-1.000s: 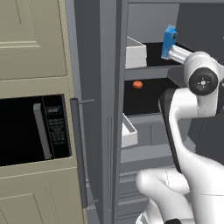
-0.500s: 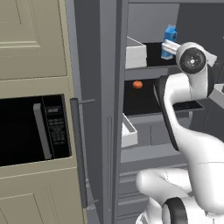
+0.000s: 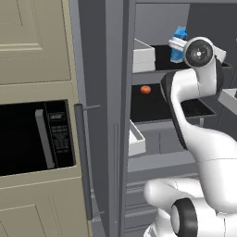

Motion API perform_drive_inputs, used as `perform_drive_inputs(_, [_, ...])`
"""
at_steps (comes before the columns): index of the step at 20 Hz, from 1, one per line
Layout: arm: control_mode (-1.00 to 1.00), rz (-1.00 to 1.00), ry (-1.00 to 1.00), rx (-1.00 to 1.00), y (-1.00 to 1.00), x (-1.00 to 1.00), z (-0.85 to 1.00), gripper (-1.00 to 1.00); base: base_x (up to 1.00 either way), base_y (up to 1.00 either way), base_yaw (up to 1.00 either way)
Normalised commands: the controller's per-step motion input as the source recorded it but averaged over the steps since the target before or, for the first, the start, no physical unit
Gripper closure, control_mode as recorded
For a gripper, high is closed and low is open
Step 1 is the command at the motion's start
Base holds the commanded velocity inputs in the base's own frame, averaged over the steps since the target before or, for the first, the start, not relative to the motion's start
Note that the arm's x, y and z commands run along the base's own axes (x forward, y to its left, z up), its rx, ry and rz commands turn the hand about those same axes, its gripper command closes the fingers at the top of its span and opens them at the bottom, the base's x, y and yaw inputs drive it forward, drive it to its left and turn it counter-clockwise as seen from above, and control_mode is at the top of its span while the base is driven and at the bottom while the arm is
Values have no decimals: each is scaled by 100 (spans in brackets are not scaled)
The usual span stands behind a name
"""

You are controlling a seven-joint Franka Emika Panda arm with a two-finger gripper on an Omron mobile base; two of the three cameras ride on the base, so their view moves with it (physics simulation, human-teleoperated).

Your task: Take out the milk from the fridge and place it on the tray on the counter. Then take the sugar cube near the tray and place it in the tray.

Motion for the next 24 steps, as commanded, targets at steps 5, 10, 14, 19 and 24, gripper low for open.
perform_drive_inputs(5, [-100, -9, 7, -4, 0, 59, 0, -100, 0, 0, 0])
perform_drive_inputs(10, [-100, -10, 1, -3, 0, 43, 0, -100, 0, 0, 0])
perform_drive_inputs(14, [-100, -7, 0, -3, 0, 40, -4, -100, 0, 0, 0])
perform_drive_inputs(19, [-100, -7, 0, -4, 0, 43, 0, -100, 0, 0, 0])
perform_drive_inputs(24, [-100, -4, 2, 0, -1, 48, 0, -100, 0, 0, 0])
